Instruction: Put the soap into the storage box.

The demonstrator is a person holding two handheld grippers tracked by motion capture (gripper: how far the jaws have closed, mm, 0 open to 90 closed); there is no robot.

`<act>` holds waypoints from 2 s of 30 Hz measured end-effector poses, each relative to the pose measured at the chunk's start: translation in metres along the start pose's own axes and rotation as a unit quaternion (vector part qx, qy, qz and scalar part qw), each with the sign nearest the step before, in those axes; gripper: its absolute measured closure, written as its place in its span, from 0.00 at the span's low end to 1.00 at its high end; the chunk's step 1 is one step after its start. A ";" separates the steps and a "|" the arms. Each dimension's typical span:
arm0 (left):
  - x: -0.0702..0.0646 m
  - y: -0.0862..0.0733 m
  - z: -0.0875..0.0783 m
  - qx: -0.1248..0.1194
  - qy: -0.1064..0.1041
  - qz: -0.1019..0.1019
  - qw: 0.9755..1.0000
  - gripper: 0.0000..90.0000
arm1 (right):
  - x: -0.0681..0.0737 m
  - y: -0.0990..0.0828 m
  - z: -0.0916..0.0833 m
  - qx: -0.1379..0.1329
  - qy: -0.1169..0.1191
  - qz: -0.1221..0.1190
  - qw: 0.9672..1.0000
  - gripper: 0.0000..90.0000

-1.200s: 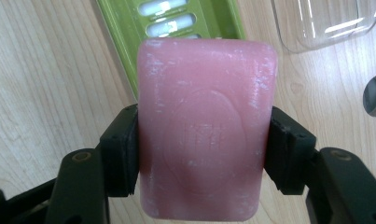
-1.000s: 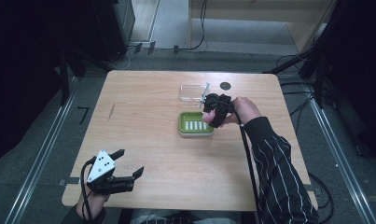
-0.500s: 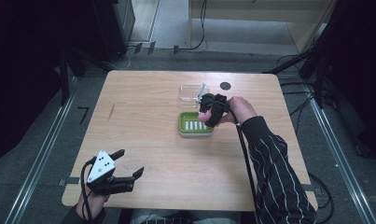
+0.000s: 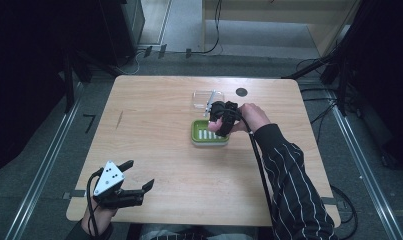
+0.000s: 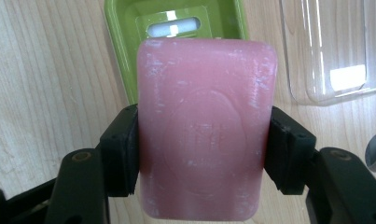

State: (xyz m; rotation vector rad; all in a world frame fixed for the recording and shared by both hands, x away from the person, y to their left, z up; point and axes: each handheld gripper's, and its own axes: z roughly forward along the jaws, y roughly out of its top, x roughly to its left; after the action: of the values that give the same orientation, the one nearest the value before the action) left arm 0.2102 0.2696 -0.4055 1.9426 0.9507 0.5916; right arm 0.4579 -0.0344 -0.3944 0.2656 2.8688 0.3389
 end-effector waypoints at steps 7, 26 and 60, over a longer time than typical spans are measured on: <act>0.000 -0.001 -0.001 -0.002 0.003 -0.003 1.000 0.16 | 0.000 0.005 0.005 -0.002 0.002 -0.011 1.000 0.43; 0.000 -0.001 -0.002 0.001 0.005 -0.002 1.000 0.16 | -0.003 0.014 0.021 -0.011 0.007 -0.047 0.999 0.43; 0.001 -0.002 -0.003 0.000 0.007 -0.003 1.000 0.16 | -0.011 0.019 0.052 -0.017 0.040 -0.055 0.998 0.43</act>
State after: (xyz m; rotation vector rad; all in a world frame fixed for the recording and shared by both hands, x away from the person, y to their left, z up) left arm 0.2075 0.2728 -0.4058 1.9373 0.9657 0.6013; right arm 0.4852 -0.0075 -0.4363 0.0906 2.9390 0.3844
